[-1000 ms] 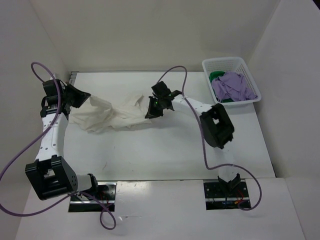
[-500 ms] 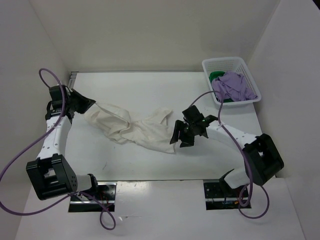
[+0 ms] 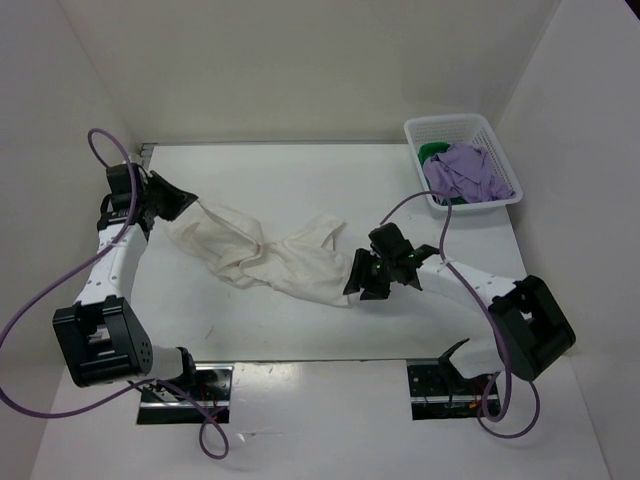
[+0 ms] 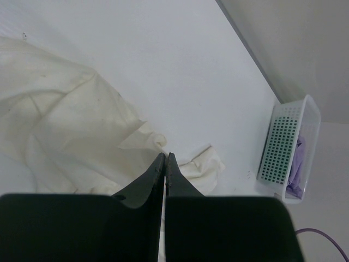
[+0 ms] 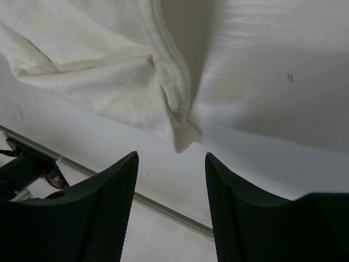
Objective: Fold and stack the t-shirts
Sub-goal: Flatten out the tshirt
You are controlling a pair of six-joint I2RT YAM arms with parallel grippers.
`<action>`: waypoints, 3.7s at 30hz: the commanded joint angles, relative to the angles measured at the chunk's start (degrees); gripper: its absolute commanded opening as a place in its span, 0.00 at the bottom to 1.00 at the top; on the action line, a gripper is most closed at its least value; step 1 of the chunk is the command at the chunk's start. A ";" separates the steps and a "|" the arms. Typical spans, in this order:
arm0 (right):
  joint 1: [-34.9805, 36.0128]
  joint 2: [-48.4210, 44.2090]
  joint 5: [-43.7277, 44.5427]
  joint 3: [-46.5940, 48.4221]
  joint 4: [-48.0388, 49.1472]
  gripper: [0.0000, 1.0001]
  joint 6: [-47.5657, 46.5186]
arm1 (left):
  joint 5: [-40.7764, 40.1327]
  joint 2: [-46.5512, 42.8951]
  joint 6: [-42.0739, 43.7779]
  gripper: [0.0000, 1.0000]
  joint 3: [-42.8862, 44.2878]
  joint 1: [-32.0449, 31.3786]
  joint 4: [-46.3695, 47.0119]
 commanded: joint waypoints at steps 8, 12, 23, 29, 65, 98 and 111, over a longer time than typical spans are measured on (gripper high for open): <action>3.72 6.09 4.35 2.07 9.90 0.55 -4.20 | 0.15 0.73 -0.29 0.00 1.89 -0.62 3.30; 5.04 6.09 3.38 1.54 12.55 0.55 -4.72 | 0.15 0.73 -0.29 0.00 0.84 -0.62 3.83; 8.64 10.49 4.53 0.32 10.36 0.54 -2.62 | 0.15 0.73 0.24 0.00 0.31 -0.62 3.83; 8.64 7.33 6.72 -0.83 8.60 0.54 -1.30 | -0.38 0.73 0.24 0.00 0.31 -0.62 3.83; 6.09 -0.07 18.21 86.49 -23.48 0.00 -7.36 | 0.42 0.29 -5.12 0.00 41.60 -1.77 -4.25; -29.14 42.23 -9.00 125.12 -6.90 0.00 6.95 | -5.39 22.35 -3.89 0.00 58.82 1.05 -4.08; -32.15 26.42 -13.87 93.51 -7.84 0.00 2.52 | -2.13 16.30 -3.28 0.00 53.61 5.89 3.98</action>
